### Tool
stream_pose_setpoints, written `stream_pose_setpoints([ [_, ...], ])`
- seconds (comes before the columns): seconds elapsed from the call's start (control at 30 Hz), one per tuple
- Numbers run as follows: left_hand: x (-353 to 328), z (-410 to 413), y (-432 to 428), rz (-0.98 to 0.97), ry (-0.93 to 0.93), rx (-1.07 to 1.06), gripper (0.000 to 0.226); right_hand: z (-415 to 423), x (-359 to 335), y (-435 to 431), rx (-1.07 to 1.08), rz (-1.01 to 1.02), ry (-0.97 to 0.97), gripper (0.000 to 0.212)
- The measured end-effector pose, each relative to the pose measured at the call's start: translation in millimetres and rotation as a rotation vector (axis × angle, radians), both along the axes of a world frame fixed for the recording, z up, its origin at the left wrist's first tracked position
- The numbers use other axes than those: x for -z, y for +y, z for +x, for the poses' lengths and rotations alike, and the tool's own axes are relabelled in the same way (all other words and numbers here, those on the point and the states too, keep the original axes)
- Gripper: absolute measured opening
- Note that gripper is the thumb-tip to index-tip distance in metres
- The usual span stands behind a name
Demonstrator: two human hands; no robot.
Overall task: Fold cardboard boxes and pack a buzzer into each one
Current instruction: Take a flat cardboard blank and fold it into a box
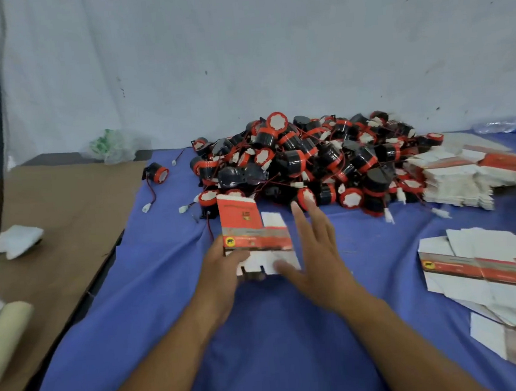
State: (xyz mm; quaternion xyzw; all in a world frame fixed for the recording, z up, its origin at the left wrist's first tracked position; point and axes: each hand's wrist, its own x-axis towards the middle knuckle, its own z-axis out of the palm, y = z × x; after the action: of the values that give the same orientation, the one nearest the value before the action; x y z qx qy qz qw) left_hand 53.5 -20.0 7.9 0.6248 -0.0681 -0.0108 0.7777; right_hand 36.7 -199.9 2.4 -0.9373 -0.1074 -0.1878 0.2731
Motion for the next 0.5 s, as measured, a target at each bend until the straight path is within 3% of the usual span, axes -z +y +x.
stream_pose_setpoints([
  [0.07,-1.7,3.1,-0.1,-0.091,0.009,0.085,0.025,-4.5,-0.9,-8.3,-0.120,-0.011,-0.077,0.101],
  [0.17,-4.0,-3.0,-2.4,-0.189,-0.014,0.331,0.030,-7.8,-3.3,-8.6,-0.266,0.081,0.106,0.095],
  [0.23,-2.7,-7.2,-6.1,0.007,-0.128,0.385,0.045,-10.6,-5.3,-5.7,-0.318,0.111,0.143,0.092],
  [0.33,3.0,-13.8,-12.6,0.361,-0.323,0.280,0.077,-13.9,-13.3,-5.3,-0.342,0.289,0.042,0.062],
  [0.5,4.2,-16.8,-9.8,0.333,-0.302,0.149,0.076,-23.2,-19.4,-3.2,-0.416,0.351,0.064,0.044],
])
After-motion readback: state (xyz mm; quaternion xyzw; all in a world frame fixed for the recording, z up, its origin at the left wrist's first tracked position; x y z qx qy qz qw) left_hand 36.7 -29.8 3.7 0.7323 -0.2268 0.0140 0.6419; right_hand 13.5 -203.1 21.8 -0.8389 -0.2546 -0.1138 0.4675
